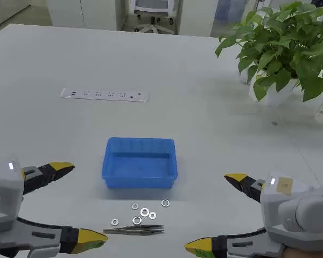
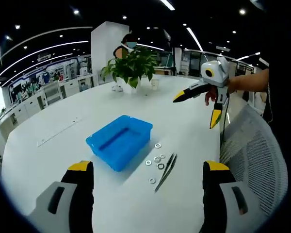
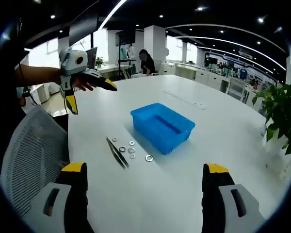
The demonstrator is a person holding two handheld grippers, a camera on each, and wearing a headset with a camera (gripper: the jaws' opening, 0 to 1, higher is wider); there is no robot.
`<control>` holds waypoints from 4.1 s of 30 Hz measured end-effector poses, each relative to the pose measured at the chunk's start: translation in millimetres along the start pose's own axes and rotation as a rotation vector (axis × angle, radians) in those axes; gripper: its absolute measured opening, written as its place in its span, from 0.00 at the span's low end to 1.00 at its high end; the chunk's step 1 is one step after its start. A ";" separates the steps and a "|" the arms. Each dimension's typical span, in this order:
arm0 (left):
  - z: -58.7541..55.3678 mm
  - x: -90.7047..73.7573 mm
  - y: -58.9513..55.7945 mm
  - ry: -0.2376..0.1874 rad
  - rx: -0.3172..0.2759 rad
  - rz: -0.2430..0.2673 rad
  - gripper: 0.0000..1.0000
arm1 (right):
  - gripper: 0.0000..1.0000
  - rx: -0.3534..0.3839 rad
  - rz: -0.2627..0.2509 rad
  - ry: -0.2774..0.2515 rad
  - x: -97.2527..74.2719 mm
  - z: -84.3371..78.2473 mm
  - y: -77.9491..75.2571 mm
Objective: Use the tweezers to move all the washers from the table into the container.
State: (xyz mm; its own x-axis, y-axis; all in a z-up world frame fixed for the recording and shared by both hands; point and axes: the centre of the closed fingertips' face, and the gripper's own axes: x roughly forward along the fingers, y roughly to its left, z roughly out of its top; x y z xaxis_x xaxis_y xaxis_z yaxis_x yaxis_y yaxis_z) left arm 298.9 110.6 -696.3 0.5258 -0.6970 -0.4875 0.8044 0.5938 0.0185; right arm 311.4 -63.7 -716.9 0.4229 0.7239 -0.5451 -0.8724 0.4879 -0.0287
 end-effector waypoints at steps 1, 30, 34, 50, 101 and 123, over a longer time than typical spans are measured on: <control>-0.3 0.0 0.0 0.001 0.001 0.001 0.98 | 0.99 0.000 0.000 -0.001 0.1 0.3 0.1; -1.1 -1.3 -0.7 0.007 0.013 0.000 0.98 | 0.98 -0.012 0.005 -0.005 0.9 3.1 0.6; -0.8 -2.1 -0.5 0.007 0.014 0.001 0.98 | 0.98 -0.014 0.004 -0.009 0.7 4.3 0.2; -3.2 -3.2 -0.9 0.016 0.023 -0.005 0.97 | 0.98 -0.017 0.003 -0.006 -0.8 4.0 0.2; -33.7 14.5 -16.7 0.135 0.113 -0.128 0.72 | 0.70 -0.263 0.221 0.136 27.0 -11.2 22.4; -72.2 37.9 -26.0 0.289 0.216 -0.219 0.37 | 0.33 -0.371 0.348 0.215 64.4 -29.9 40.8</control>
State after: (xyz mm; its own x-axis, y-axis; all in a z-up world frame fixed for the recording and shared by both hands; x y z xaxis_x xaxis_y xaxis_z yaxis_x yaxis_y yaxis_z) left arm 277.9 97.7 -778.3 0.2616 -0.6380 -0.7242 0.9441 0.3250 0.0547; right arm 295.7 -11.7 -778.2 0.0685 0.6768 -0.7330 -0.9960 0.0046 -0.0888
